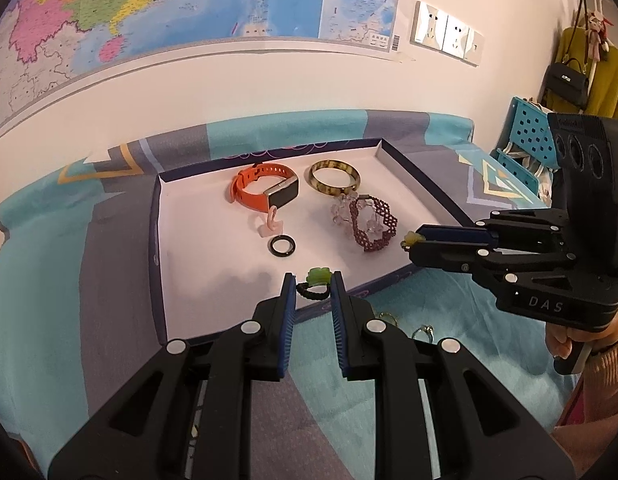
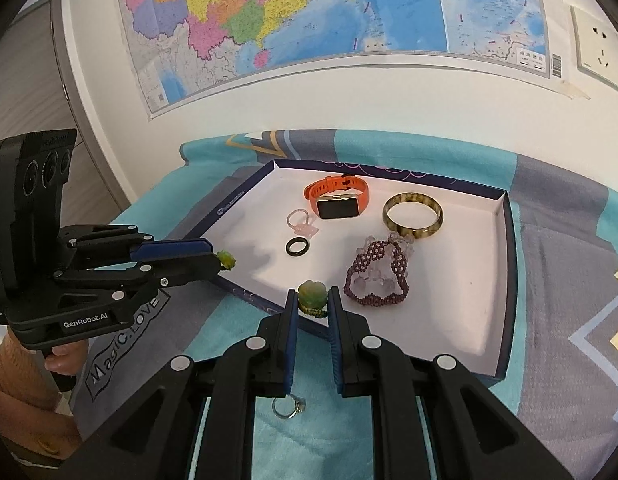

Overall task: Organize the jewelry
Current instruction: 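Lift the green-stone ring and green pendant and carry both over the box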

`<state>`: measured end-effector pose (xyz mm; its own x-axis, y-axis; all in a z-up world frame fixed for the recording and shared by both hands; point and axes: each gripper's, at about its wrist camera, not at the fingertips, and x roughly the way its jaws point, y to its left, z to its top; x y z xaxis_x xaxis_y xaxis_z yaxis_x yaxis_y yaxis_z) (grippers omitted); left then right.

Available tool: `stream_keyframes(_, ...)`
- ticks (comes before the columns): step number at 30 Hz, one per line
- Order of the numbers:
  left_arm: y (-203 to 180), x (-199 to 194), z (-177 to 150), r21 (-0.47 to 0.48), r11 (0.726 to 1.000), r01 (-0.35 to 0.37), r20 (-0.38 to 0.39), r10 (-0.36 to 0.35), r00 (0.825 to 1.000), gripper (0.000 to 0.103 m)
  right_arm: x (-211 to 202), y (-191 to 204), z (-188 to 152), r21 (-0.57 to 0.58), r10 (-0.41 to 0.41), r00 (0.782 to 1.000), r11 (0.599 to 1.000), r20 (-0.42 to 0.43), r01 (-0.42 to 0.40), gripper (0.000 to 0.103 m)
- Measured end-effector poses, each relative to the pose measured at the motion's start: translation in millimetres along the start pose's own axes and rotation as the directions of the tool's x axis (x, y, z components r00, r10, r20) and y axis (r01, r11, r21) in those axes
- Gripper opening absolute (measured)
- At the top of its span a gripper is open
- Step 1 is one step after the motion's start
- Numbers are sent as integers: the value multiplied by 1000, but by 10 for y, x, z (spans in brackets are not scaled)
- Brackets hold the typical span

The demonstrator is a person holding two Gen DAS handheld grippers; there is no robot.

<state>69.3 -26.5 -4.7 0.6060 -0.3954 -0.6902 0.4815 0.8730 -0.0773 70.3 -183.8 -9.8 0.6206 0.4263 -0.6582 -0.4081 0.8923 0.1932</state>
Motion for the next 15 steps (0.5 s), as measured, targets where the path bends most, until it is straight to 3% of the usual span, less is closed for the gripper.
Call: stream_keyframes(15,63,114,66,-13,1000,-19,-13,19,1000,18,75,-45,46,-1,-5,1000,1000,-11,5,13)
